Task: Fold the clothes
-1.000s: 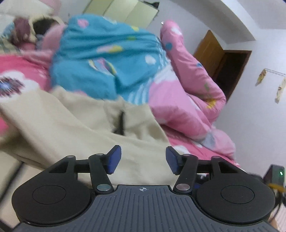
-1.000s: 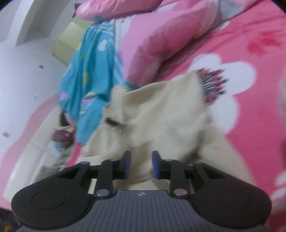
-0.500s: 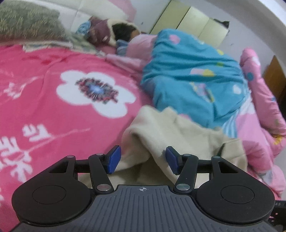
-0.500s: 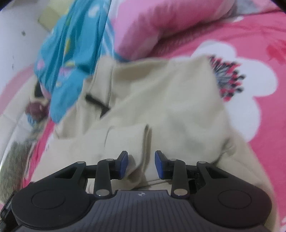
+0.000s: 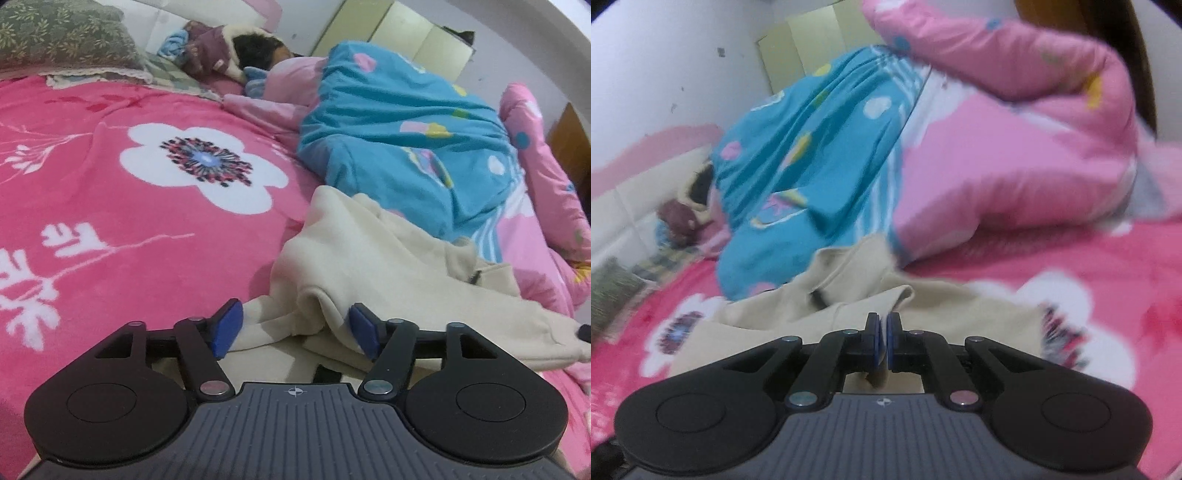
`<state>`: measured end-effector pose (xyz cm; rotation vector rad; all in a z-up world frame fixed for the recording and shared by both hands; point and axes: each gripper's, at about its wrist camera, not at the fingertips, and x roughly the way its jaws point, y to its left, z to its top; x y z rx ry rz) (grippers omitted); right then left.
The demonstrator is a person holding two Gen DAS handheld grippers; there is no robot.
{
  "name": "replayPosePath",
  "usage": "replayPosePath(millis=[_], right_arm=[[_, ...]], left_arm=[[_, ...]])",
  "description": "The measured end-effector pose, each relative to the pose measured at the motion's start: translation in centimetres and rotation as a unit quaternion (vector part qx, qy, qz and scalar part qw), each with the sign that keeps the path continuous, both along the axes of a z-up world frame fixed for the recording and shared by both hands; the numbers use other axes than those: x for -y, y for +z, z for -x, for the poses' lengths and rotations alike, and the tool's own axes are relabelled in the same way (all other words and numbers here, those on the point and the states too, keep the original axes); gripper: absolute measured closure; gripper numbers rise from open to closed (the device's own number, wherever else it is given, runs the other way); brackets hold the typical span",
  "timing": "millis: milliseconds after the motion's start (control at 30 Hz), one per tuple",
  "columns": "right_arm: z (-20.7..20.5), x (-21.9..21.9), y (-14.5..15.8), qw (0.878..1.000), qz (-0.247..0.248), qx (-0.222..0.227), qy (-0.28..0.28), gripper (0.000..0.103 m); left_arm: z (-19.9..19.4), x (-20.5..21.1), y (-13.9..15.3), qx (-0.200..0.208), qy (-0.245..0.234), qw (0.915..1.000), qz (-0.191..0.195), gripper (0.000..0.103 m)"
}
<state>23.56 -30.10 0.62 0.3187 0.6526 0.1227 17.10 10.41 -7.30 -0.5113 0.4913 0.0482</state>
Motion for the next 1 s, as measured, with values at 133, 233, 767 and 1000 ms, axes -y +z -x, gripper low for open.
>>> replayPosePath(millis=[133,233,767,1000], right_arm=[[-0.2,0.9,1.6,0.999,0.028,0.029,-0.015,0.100],[-0.3,1.6,2.8,0.997,0.049,0.051,-0.027,0.100],[-0.2,4.2,-1.5,0.997,0.061,0.004,-0.052,0.100],[0.0,6.1,-3.6,0.994,0.025,-0.058,-0.086,0.096]], left_arm=[[0.5,0.3,0.4,0.009,-0.018,0.9998,-0.004,0.036],[1.1,0.4,0.5,0.012,-0.019,0.9997,-0.011,0.036],[1.8,-0.6,2.0,0.021,0.024,0.9995,0.003,0.038],[-0.6,2.2,3.4,0.021,0.002,0.9994,-0.028,0.038]])
